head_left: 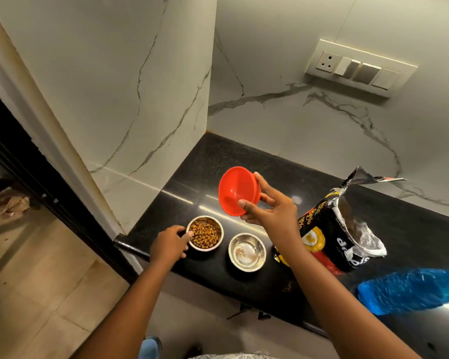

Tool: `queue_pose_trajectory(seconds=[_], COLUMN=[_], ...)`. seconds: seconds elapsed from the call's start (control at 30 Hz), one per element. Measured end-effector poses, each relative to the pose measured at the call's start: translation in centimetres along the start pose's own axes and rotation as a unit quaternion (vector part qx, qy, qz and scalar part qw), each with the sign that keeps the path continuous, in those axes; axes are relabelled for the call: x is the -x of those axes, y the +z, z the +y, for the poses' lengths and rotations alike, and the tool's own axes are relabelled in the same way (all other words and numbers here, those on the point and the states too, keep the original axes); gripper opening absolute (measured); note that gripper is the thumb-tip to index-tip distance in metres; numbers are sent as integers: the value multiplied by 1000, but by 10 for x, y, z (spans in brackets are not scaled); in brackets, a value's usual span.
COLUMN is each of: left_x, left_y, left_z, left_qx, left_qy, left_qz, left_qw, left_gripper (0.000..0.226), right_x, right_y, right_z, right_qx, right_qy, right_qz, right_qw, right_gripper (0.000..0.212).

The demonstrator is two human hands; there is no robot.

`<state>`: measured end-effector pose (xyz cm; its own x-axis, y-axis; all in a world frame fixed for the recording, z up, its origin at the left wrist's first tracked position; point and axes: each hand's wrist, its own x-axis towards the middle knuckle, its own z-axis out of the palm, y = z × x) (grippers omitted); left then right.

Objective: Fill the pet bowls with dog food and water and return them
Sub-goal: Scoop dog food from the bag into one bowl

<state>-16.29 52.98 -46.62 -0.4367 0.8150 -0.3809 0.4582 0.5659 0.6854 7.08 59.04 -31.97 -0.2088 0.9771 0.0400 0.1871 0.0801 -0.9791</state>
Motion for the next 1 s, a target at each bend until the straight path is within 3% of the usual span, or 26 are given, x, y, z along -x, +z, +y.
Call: queue_pose_trajectory(seconds=[0.07, 0.1, 0.23, 0.3, 0.47, 0.63, 0.77, 0.87, 1.0], left_x=[2, 4, 15, 27, 62, 84, 99, 105, 108], left_y=[-11, -15, -23, -26, -19, 12, 39, 54, 61], left_z=[11, 22, 80, 120, 203, 251, 271, 279, 287], left_qx=[-142, -148, 9, 114, 162, 144, 126, 140, 117], left_qy=[38, 65, 142, 178, 288, 320, 339, 359, 384], left_qz=[70, 83, -15, -86, -151, -229, -216, -205, -206], left_qw=[987, 983, 990, 974, 932, 908, 907, 900, 893], left_gripper=[57, 58, 36, 27, 26, 32, 27, 21, 16], right_x=[2, 4, 13, 18, 34, 48, 58, 58, 44], right_y=[-12, -19, -48, -67, -122, -184, -215, -218, -207], right_z=[-13, -21, -55, -71, -102, -99, -87, -70, -41], right_qx=[-46, -64, -107, -115, -100, 69, 221, 344, 340], right_qy=[19, 24, 17, 3, -36, -59, -28, 32, 106], right_qz=[10, 18, 44, 64, 153, 253, 294, 239, 136], right_qw=[999, 997, 993, 991, 982, 963, 930, 908, 925], right_gripper=[79, 78, 73, 71, 64, 62, 57, 56, 49])
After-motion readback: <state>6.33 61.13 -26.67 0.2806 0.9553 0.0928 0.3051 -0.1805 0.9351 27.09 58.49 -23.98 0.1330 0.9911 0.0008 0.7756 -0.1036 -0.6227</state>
